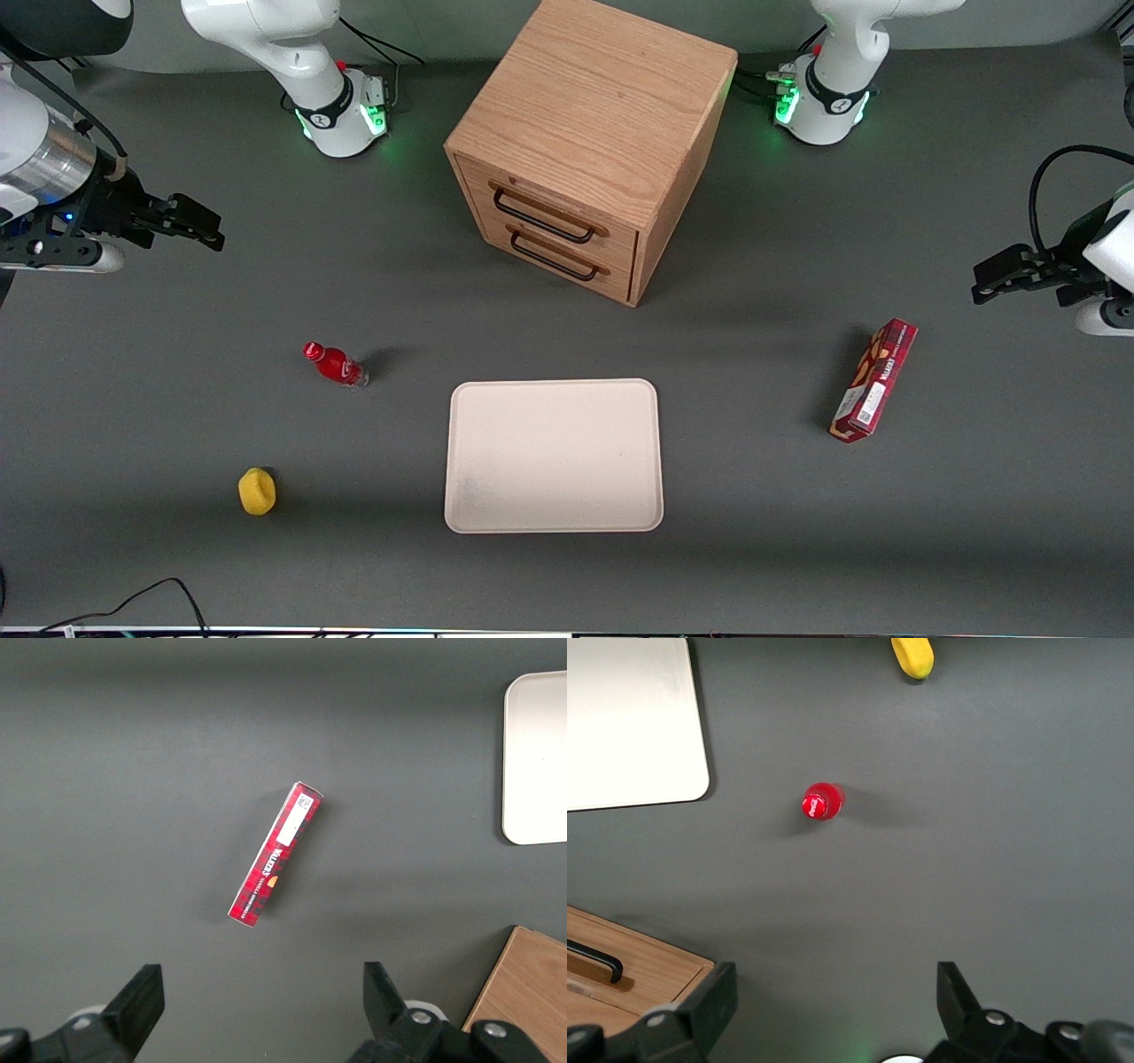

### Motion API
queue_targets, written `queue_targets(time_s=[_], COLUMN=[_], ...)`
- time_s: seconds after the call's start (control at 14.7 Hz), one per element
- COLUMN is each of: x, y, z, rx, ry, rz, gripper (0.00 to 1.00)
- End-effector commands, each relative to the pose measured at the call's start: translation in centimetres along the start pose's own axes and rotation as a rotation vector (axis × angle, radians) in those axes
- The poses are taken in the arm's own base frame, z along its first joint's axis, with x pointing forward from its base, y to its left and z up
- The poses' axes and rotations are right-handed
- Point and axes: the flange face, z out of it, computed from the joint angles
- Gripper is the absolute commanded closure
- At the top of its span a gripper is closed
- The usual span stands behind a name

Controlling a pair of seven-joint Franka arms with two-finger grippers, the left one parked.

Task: Open upper drawer
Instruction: 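Lift the right gripper from rest toward the wooden cabinet, then move the right gripper to the upper drawer's black handle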

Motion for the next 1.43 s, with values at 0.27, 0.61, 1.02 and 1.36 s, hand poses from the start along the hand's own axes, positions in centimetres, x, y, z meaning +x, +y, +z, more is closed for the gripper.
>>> queue_targets(time_s=[0.27, 0.61, 1.02, 1.36], x=[0.3, -1.0, -2.2, -1.7], y=[-0.4, -3.7, -16.3, -26.0], z=[-1.3, -3.7, -2.1, 4.8], rx=[-0.007, 0.065, 0.229, 0.308], ry=[0.022, 0.011, -0.071, -0.172], rz=[0.015, -0.065, -0.357, -0.801], gripper=[0.00, 0.00, 0.00, 0.00])
